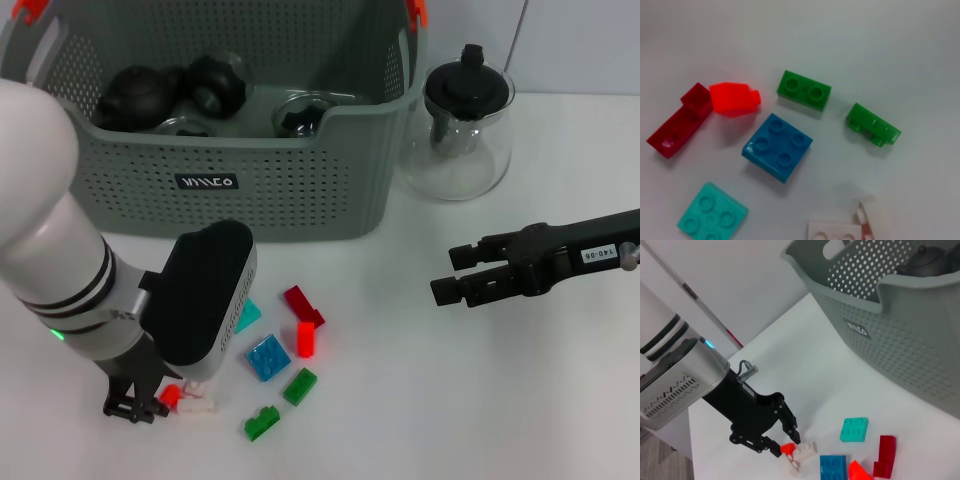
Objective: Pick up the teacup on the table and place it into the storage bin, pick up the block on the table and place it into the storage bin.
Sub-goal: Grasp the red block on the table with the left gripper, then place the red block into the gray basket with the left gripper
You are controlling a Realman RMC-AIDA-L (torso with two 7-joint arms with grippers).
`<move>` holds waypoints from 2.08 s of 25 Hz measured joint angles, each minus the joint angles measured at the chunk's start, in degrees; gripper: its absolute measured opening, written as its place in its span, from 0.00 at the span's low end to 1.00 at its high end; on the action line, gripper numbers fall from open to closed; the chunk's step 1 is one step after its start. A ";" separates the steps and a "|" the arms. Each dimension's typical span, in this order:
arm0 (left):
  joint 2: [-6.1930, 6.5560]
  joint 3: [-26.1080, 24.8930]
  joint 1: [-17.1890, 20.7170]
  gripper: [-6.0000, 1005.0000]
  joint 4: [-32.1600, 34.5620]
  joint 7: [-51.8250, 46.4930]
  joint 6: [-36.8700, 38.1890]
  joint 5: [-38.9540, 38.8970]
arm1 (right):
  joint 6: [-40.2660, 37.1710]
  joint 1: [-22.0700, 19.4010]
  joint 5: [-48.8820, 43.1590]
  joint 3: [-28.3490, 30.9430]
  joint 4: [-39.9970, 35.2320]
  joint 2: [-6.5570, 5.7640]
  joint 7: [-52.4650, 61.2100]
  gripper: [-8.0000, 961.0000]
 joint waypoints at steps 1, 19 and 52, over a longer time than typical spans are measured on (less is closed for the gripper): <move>0.00 0.06 0.01 0.38 -0.06 0.00 0.04 0.00 | 0.08 0.00 0.00 0.00 0.00 0.00 -0.05 0.98; -0.09 -0.32 0.06 0.19 -0.13 -2.36 0.33 0.00 | 0.25 0.00 0.00 0.09 -0.24 -0.11 -0.27 0.98; 9.71 -40.92 -23.37 0.21 -5.00 -34.77 -6.77 -19.25 | -1.44 0.14 0.09 -0.25 -0.62 -0.53 -0.36 0.98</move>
